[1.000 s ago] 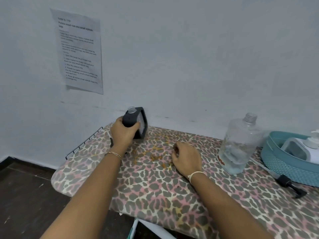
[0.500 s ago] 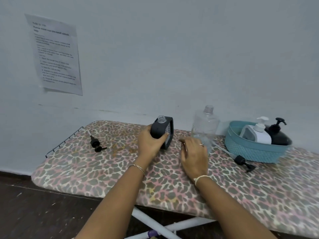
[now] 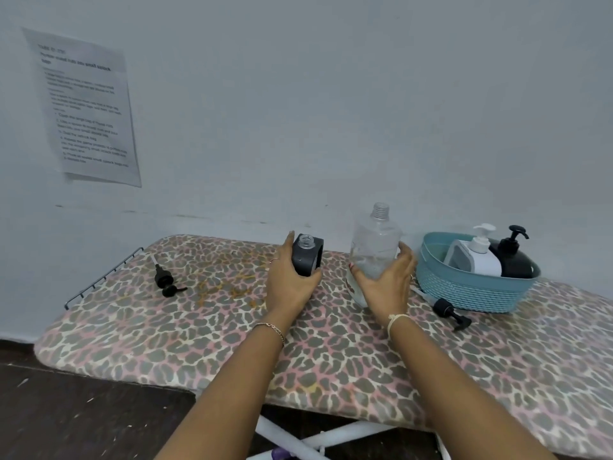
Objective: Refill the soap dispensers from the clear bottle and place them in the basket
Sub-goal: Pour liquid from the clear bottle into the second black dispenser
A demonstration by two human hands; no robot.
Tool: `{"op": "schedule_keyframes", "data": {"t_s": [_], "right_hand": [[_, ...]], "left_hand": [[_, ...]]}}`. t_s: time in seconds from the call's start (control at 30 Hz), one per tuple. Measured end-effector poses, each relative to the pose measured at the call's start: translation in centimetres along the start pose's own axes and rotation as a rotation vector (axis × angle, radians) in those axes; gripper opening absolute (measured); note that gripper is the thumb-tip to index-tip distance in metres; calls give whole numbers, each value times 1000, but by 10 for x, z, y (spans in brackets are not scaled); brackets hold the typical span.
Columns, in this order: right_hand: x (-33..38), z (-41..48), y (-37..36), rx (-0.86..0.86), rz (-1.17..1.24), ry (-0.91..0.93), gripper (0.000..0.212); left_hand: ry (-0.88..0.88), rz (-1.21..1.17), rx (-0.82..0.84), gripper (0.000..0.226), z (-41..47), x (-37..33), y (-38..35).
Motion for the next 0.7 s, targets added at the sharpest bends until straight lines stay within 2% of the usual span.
{"op": "schedule_keyframes", "data": {"t_s": [0.17, 0.33, 0.5, 0.7], "right_hand": [[-4, 15, -10, 52, 216, -111, 71], [3, 22, -10, 65, 221, -27, 58], [24, 26, -6, 113, -17, 146, 70], [41, 23, -2, 110, -278, 360, 68]], "left_hand": [[-2, 114, -11, 83, 5, 6, -4], [35, 151, -96, 79, 4, 9, -2], [35, 145, -133, 65, -3, 5, 6], [31, 207, -90, 73, -3, 4, 12]]}}
Point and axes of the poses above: each hand's wrist, its own z-axis towards the middle knuckle, its own y-axis out of the back of the hand, x = y × z, the point moved 5 cm from there along z, towards the middle knuckle, and after that the axes turned 1 degree about y, right-handed, at the moved point
